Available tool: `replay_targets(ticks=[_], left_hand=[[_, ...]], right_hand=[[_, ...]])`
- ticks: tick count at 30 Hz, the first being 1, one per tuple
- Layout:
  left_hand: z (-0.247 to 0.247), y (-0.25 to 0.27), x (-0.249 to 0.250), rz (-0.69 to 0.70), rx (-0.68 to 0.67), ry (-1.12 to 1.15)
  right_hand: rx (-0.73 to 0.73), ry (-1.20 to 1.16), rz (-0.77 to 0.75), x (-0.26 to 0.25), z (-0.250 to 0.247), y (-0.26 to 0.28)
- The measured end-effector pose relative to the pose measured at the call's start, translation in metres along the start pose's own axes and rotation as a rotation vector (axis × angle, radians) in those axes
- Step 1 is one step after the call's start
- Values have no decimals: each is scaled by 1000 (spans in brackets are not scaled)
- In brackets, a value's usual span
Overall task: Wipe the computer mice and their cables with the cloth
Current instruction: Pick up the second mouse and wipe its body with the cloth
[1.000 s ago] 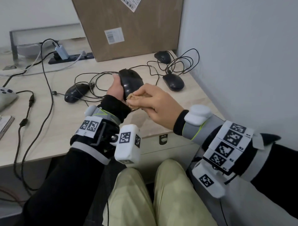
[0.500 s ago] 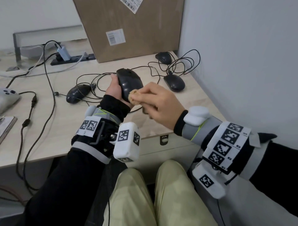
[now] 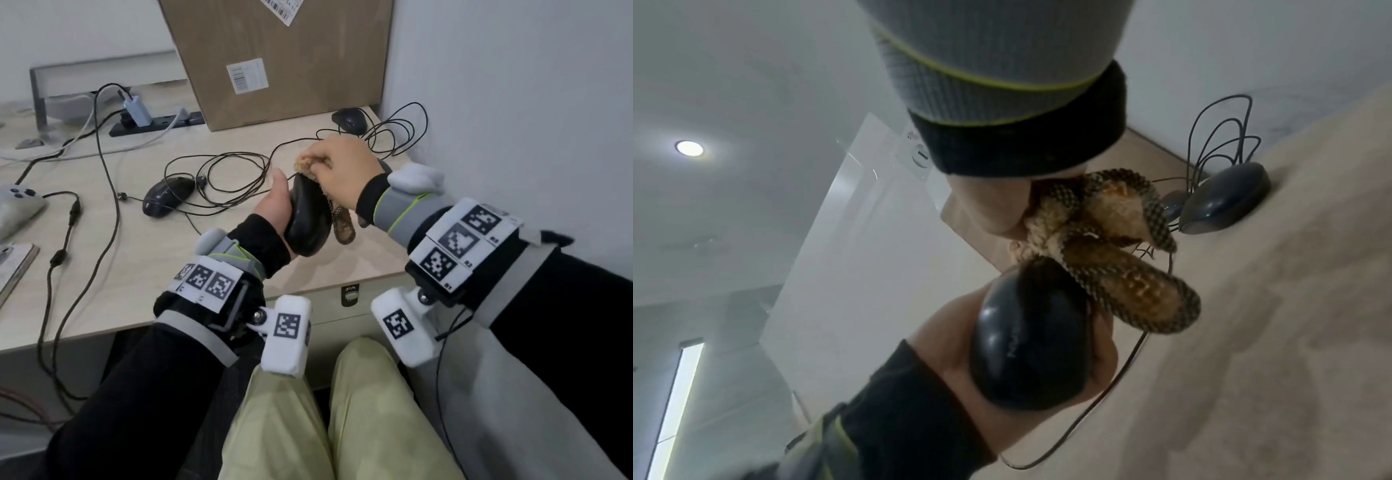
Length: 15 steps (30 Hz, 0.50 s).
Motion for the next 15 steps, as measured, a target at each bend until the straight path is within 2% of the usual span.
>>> replay_targets(ticks=[2, 4, 6, 10, 13, 15], left_hand=[[-15, -5, 4, 13, 106, -35], [-26, -12, 8, 27, 155, -54], [-20, -8, 9, 1, 100, 26], [-15, -5, 23, 56, -10, 150], [-10, 6, 38, 108, -119, 247], [-10, 9, 42, 120, -146, 283]], right_hand=[[-21, -24, -39, -6, 4, 4], [31, -104, -130, -23, 5, 14], [101, -180, -229, -38, 3, 28], [101, -192, -367, -56, 5, 45], [120, -156, -428, -61, 3, 51], [168, -148, -429, -58, -2, 54]])
Point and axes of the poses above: each hand's wrist, its own y-axis away from the middle knuckle, its own z-axis out of the palm, x = y × z, the point moved 10 cm from there along -y, towards the middle knuckle, and after that the axes turned 8 degrees about -z, right-handed, at the moved point
